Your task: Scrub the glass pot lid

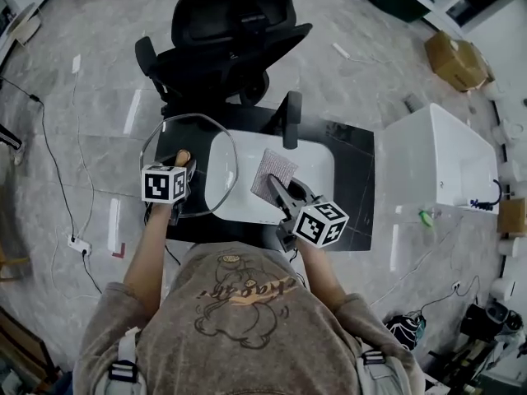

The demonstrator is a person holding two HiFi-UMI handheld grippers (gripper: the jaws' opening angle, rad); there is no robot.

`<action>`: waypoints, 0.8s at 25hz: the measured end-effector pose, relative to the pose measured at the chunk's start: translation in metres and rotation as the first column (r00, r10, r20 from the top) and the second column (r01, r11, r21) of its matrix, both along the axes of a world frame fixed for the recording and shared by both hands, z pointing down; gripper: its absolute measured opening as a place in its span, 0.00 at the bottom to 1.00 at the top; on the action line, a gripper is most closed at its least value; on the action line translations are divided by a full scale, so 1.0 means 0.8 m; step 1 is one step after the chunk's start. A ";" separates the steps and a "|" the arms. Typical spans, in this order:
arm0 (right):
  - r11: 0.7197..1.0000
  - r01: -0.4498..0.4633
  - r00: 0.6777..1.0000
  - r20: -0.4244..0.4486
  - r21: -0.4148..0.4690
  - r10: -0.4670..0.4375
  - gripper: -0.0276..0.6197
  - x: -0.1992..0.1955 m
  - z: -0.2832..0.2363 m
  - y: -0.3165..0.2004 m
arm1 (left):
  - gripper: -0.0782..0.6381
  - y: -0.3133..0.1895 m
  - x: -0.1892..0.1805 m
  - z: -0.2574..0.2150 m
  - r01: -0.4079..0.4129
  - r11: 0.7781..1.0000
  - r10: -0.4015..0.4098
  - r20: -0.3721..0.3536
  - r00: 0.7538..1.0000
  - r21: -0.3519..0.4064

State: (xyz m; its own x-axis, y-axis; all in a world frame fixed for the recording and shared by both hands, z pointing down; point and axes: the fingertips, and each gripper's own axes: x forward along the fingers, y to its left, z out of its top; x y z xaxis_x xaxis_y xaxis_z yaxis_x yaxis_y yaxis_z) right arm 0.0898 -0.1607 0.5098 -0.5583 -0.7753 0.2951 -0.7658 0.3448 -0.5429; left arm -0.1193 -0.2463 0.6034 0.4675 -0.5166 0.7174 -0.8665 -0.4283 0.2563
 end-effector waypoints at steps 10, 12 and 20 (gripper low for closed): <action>0.999 -0.020 1.000 -0.007 -0.028 0.020 0.17 0.007 0.008 0.006 | 0.36 -0.016 0.003 0.062 -0.012 0.996 0.019 0.077 0.997 -0.091; 0.999 -0.017 1.000 -0.011 -0.028 0.017 0.17 0.006 0.007 0.005 | 0.36 -0.018 0.002 0.067 -0.010 0.995 0.019 0.089 0.996 -0.098; 1.000 -0.006 1.000 -0.013 -0.027 0.006 0.17 0.007 0.005 -0.001 | 0.37 -0.021 0.007 0.069 0.020 0.996 -0.013 0.087 0.996 -0.085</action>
